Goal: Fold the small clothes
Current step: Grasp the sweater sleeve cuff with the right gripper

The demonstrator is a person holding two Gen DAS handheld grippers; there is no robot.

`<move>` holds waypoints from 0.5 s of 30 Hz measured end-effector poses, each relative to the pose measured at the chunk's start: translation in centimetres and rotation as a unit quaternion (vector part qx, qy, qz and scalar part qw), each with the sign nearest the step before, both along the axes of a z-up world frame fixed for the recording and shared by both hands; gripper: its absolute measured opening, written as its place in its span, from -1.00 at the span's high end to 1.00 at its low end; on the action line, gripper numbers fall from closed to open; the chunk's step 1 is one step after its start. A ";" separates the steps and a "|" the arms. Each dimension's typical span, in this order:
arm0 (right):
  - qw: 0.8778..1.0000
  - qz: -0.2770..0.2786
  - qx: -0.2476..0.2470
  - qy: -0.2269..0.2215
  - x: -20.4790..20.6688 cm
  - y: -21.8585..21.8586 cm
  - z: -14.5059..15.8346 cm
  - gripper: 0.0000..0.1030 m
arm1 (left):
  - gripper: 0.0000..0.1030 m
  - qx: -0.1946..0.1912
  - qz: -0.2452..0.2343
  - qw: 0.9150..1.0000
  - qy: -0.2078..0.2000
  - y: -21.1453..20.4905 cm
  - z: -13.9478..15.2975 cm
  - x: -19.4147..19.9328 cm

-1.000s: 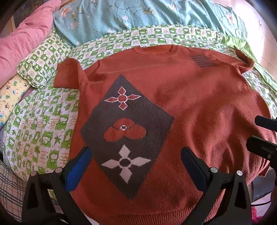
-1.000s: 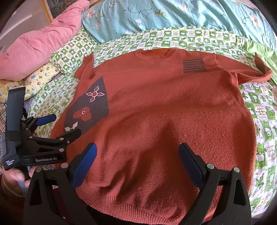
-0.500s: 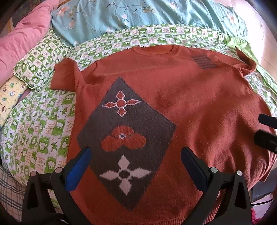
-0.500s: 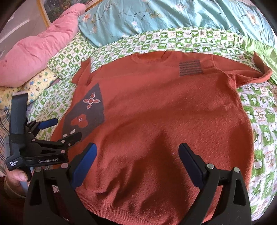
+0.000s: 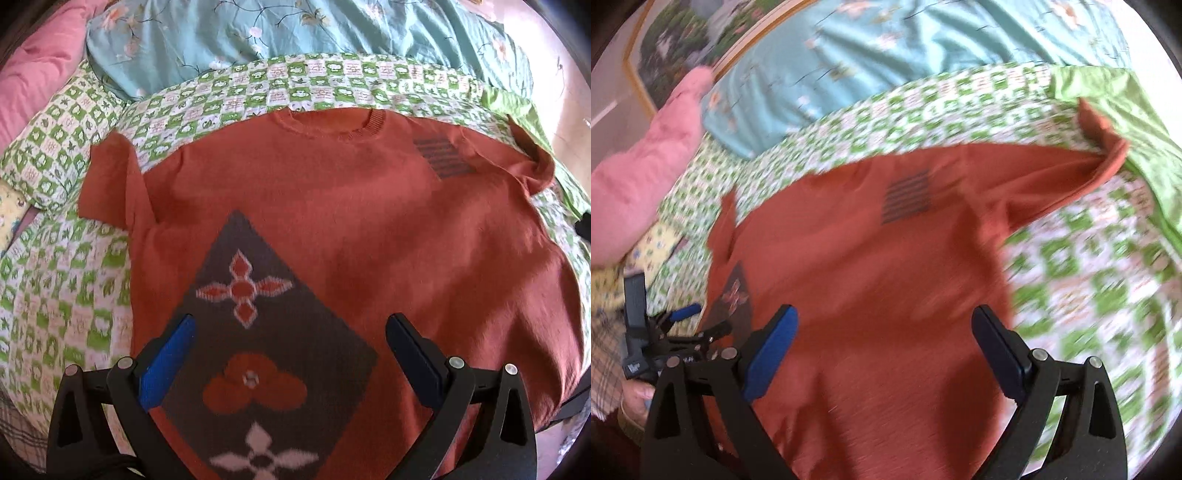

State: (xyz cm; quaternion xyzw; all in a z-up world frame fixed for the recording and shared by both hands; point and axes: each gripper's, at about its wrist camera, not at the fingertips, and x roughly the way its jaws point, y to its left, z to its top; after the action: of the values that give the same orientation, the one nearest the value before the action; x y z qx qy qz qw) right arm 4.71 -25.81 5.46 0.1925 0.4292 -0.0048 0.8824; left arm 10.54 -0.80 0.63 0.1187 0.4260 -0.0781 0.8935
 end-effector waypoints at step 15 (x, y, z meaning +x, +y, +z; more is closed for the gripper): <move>0.985 -0.173 -0.012 -0.025 6.5 -23.3 2.4 -0.51 | -0.99 -0.027 0.044 0.999 0.001 0.9 2.0 8.5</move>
State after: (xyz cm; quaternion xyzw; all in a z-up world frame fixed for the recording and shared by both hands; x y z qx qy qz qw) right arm 11.18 -49.12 7.84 0.2534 0.3673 -0.1575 0.8809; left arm 19.02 0.14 2.63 0.0760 0.4291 -0.0505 0.8986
